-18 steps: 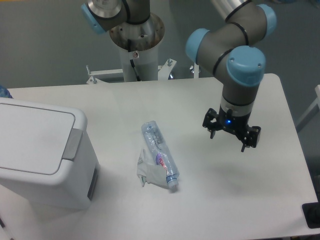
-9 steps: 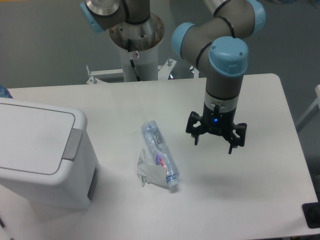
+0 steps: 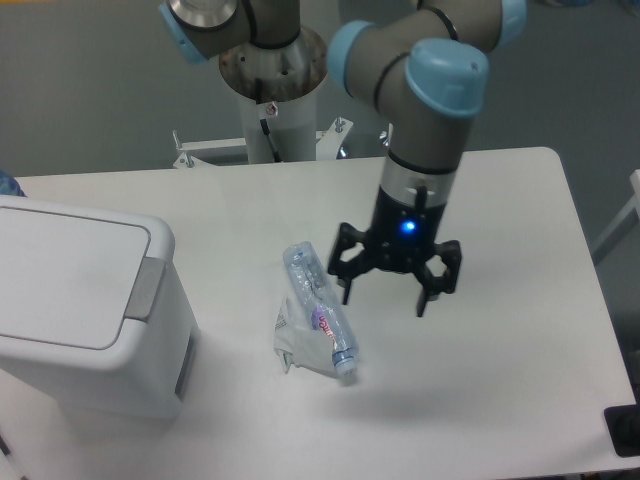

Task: Open the trash can
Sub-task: 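Carry the open gripper over the bottle to the trash can lid edge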

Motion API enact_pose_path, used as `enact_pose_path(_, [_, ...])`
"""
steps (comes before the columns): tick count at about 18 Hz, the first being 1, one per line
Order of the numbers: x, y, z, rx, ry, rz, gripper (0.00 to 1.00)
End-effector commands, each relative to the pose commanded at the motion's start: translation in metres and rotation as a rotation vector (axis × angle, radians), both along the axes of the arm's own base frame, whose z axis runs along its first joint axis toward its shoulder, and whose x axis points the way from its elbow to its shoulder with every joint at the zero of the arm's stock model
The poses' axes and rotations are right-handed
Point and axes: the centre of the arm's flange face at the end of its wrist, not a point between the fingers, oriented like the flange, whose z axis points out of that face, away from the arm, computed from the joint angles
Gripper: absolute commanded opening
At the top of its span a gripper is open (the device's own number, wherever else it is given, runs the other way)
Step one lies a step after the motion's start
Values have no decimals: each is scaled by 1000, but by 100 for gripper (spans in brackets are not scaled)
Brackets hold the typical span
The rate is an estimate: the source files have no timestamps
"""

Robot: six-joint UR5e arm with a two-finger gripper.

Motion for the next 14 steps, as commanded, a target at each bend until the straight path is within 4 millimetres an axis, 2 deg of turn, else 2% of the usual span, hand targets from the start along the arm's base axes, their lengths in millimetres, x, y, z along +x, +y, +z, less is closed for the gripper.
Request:
enact_pose_path(5, [25, 17, 21, 57, -65, 31, 100])
enact_pose_path(8, [49, 40, 38, 93, -95, 11, 100])
enact_pose_path(10, [54, 47, 42, 99, -124, 38, 100])
enact_pose_path(14, [85, 64, 46, 101, -151, 18, 100])
